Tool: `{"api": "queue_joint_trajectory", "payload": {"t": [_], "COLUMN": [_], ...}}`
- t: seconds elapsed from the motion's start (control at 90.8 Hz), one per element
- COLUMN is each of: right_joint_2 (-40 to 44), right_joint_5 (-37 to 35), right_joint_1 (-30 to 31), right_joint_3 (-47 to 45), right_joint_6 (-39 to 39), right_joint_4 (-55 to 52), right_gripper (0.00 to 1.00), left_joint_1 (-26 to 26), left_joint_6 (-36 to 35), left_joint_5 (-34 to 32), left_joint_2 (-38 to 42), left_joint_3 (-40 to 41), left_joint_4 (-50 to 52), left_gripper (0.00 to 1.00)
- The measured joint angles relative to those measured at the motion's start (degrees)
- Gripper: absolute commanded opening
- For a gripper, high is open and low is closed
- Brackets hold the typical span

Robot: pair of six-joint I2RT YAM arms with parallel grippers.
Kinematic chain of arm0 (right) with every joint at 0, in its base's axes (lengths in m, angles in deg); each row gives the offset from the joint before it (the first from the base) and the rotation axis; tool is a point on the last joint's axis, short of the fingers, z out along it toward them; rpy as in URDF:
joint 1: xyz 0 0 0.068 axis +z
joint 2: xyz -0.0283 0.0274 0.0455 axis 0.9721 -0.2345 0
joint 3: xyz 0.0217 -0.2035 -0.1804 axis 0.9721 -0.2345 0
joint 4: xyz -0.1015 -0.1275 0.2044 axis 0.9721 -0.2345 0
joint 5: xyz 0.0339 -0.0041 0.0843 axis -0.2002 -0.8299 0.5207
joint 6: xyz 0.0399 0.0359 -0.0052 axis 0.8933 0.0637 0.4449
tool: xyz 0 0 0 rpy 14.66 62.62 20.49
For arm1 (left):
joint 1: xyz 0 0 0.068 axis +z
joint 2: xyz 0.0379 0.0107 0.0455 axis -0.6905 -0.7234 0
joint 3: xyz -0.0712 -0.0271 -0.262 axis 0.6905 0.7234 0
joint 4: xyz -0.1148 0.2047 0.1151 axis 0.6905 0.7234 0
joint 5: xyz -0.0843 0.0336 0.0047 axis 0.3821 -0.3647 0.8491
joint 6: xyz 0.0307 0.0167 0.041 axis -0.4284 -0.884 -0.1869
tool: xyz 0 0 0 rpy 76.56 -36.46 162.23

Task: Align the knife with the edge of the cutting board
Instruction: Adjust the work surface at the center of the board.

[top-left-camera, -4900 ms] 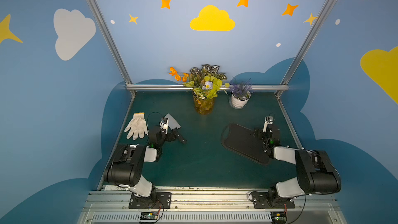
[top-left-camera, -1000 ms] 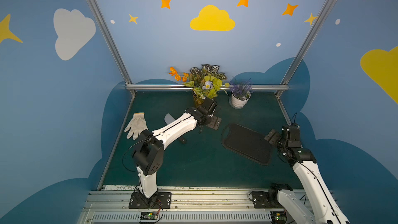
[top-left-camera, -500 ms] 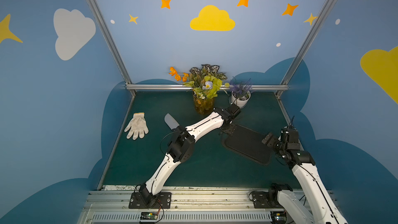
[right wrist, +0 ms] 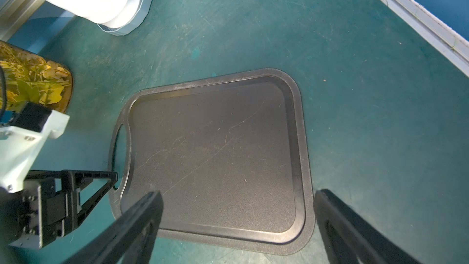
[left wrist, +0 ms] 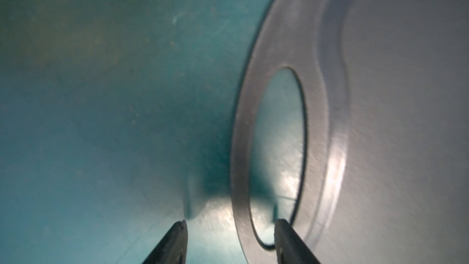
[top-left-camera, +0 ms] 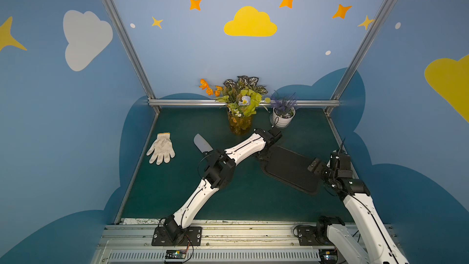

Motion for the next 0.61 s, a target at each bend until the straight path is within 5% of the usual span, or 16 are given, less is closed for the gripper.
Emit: {"api": "queue_joint_trajectory", "payload": {"t": [0.44, 0.606], "right_joint_2": [-0.1, -1.4], "right_joint_5": [-0.1, -0.1], "right_joint_1": [0.0, 0.0], "right_joint_3": [-0.3, -0.7], "right_joint_6": [0.0, 0.0], "right_joint_4": [0.2, 0.6], "right_gripper": [0.98, 0.98], "left_joint_1": [0.8, 0.7], "left_joint_6": [1.4, 3.3], "left_joint_5": [0.0, -0.3], "left_joint_2": [-1.7, -0.9], "left_joint_3": [-2.3, -0.2], "left_joint_4": [1.1, 0.3], "left_gripper": [0.25, 0.2]}}
